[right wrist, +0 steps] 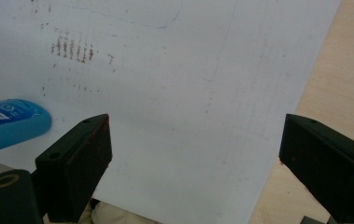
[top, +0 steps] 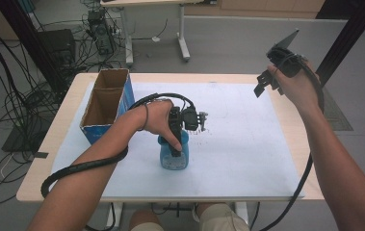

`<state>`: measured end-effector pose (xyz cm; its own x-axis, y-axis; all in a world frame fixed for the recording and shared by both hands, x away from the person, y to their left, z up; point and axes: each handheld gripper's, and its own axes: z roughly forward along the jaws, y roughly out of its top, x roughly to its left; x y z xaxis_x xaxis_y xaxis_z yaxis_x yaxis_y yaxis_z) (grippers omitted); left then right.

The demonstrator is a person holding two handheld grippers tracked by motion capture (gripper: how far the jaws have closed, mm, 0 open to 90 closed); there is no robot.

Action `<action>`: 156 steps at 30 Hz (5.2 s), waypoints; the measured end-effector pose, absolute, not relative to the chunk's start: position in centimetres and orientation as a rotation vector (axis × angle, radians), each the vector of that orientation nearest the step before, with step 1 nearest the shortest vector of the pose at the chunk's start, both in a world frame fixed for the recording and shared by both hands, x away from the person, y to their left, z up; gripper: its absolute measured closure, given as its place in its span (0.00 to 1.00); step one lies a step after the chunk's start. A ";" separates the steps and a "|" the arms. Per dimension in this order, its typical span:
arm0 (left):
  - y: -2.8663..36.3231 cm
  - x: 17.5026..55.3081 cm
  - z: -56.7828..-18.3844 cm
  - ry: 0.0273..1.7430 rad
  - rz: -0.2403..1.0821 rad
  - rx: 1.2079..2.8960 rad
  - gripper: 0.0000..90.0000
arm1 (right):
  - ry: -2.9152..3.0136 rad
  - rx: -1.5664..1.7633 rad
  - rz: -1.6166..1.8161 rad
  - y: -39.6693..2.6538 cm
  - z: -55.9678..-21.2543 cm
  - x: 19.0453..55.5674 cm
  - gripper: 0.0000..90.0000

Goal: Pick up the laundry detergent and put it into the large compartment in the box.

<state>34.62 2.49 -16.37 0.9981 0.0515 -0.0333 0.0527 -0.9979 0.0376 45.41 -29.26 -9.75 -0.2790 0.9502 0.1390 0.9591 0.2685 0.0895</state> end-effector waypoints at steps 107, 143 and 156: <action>2.6 35.1 -17.2 0.035 -0.066 3.104 0.42 | -2.451 -1.836 -0.235 -29.1 -10.3 45.8 0.10; 1.8 35.4 -17.2 0.047 -0.081 3.139 0.42 | -2.461 -1.828 -0.234 -28.8 -10.5 45.6 0.10; 1.7 35.4 -17.2 0.053 -0.088 3.143 0.42 | -2.485 -1.813 -0.240 -28.5 -10.4 45.5 0.10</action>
